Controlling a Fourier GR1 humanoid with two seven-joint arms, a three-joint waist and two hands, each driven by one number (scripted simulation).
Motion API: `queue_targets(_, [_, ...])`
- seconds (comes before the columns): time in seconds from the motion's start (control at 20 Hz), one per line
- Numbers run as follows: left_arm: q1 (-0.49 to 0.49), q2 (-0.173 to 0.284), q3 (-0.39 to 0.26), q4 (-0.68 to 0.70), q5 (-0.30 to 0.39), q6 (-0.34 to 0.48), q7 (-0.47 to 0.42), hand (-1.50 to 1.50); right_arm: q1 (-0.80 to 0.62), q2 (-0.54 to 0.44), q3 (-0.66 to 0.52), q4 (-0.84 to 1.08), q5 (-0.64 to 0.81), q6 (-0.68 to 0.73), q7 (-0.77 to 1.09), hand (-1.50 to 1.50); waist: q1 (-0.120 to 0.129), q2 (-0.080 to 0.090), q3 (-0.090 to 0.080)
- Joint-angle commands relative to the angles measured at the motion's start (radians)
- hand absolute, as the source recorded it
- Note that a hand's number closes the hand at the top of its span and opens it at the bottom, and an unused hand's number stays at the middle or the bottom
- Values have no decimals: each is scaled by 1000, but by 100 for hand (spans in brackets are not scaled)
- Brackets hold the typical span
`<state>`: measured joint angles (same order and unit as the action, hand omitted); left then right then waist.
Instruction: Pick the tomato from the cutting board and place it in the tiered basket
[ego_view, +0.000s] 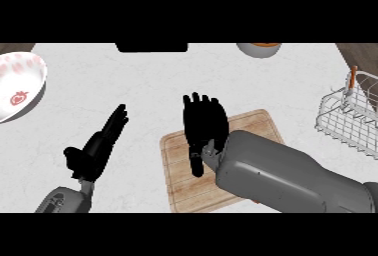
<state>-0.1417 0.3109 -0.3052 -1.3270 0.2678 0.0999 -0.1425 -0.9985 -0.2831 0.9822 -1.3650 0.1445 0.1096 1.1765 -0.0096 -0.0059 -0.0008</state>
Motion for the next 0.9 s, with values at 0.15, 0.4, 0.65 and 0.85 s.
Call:
queue_targets(0.15, [48, -35, -21, -54, -28, 19, 18, 0, 112, 34, -22, 36, 76, -4, 104, -150, 11, 3, 1])
queue_targets(0.4, [-31, -20, 41, 34, -8, -40, 6, 0, 192, 44, -12, 58, 164, -17, 83, -150, 1, 5, 0])
queue_targets(0.65, [-11, -18, 45, 22, -24, -60, 8, 0, 233, 61, -75, 41, 206, 13, 98, -150, 4, 4, 0])
queue_targets(0.85, [-21, -45, 53, 7, -34, -47, 35, 0, 281, 65, -110, 124, 247, 22, -11, -150, 10, 6, 1])
